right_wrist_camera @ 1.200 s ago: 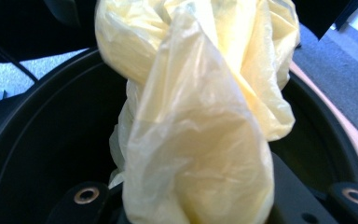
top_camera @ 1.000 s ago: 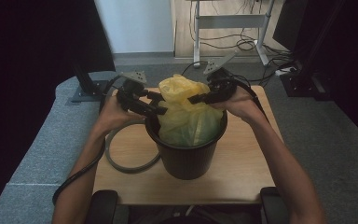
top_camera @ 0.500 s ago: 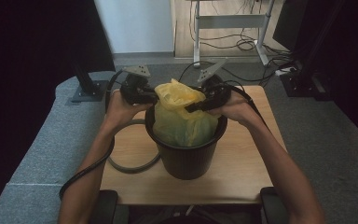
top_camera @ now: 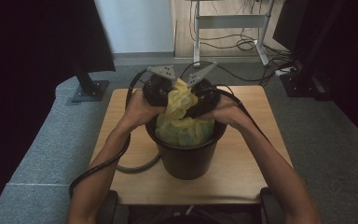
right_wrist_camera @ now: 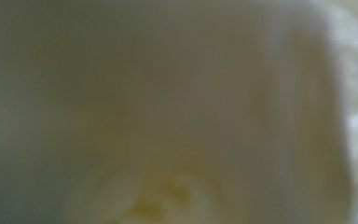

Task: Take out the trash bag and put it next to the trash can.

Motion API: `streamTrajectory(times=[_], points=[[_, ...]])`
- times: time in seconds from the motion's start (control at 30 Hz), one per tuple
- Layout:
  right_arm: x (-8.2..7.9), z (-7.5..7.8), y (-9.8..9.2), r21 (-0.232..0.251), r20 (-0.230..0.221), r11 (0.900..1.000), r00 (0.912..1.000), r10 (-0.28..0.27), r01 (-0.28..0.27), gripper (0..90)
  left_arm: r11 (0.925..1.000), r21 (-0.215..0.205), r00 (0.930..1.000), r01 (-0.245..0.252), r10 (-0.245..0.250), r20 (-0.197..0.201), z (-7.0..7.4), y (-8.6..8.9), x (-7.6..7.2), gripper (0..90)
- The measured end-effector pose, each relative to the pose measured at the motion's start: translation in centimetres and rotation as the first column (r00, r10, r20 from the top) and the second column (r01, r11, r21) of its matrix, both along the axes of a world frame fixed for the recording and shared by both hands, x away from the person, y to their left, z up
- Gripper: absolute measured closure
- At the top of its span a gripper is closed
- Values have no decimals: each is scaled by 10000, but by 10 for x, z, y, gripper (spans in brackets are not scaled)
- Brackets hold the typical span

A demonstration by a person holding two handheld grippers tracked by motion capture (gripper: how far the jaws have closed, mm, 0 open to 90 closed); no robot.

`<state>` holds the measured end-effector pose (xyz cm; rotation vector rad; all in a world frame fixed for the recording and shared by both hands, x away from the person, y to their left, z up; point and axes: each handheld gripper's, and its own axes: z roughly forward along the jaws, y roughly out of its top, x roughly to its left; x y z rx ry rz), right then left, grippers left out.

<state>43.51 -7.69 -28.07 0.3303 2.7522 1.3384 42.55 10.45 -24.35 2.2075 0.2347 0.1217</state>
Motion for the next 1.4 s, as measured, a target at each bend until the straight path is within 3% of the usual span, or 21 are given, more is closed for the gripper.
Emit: streamTrajectory(times=[0.07,0.2,0.37,0.57,0.7,0.77,0.87,0.97,1.03,1.13,1.23,1.3,1.4], points=[[-1,1,-3,-167,227,9998,9997,-77,81,695,9994,-146,9995,-305,306,65,2,6,0,700],[-1,4,-13,-176,223,9990,9989,-407,411,740,9959,-465,9969,-777,771,-130,5,25,1,476],[3,10,-30,14,180,9937,9935,-1125,1125,742,9943,-540,9939,-921,884,-664,-1,48,3,343],[7,11,-39,-121,290,9850,9847,-1717,1721,742,9943,-630,9938,-866,818,-751,-9,57,-1,299],[8,7,-40,-13,152,9849,9848,-1731,1731,740,9952,-18,9920,-978,973,-807,-15,53,0,255],[8,7,-40,219,92,9856,9857,-1680,1677,739,9876,707,9869,-1401,1450,-702,-23,48,4,233],[6,10,-42,577,-43,9866,9883,-1524,1524,737,9790,1325,9826,-1550,1666,-815,-36,42,11,229],[4,14,-42,890,-73,9869,9909,-1344,1345,732,9787,1432,9821,-1471,1618,-966,-43,35,15,262],[3,14,-42,943,-115,9873,9917,-1277,1282,729,9765,1517,9819,-1528,1674,-889,-44,30,16,339],[2,13,-41,930,-241,9899,9942,-1050,1068,723,9779,1465,9845,-1489,1604,-706,-40,27,16,671],[2,10,-38,619,-233,9936,9953,-935,948,720,9825,504,9829,-1794,1812,-334,-29,32,13,833],[2,7,-36,357,-217,9950,9955,-924,931,717,9848,-204,9845,-1726,1718,-354,-21,36,11,864],[3,2,-30,-26,-231,9977,9974,-676,675,696,9886,-626,9904,-1367,1350,-307,-10,36,7,873]])
